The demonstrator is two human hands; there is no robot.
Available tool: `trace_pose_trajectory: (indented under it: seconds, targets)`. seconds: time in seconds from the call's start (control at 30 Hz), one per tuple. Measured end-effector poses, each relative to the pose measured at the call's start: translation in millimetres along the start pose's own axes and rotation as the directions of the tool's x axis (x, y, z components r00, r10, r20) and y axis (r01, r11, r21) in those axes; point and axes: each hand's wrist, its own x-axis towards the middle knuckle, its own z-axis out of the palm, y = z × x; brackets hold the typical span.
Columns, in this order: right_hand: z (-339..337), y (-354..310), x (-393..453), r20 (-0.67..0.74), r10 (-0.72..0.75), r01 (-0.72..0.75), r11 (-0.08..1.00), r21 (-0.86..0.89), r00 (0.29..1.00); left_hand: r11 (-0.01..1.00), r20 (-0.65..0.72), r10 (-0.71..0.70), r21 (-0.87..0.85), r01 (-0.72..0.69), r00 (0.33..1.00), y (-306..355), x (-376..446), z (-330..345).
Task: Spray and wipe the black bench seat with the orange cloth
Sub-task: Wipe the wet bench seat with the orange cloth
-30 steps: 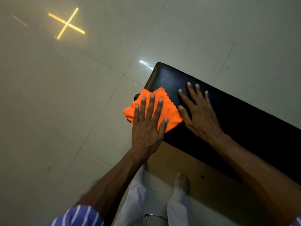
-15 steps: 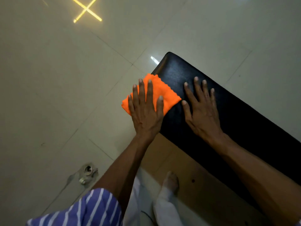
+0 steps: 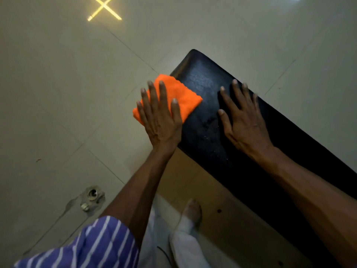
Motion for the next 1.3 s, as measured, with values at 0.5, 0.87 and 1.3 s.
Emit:
trace_pose_trajectory:
  seconds: [0.5, 0.87, 1.3]
  targets:
    - [-7, 44, -72, -0.010, 0.178, -0.178, 0.984, 0.027, 0.984, 0.949, 0.042, 0.297, 0.095, -0.300, 0.954, 46, -54, 13]
    - [-28, 32, -82, 0.055, 0.298, -0.303, 0.941, 0.153, 0.953, 0.785, 0.227, 0.604, -0.002, -0.619, 0.764, 38, -64, -3]
    - [34, -105, -41, -0.112, 0.301, -0.282, 0.946, 0.160, 0.947, 0.778, 0.341, 0.618, -0.139, -0.612, 0.708, -19, 43, -47]
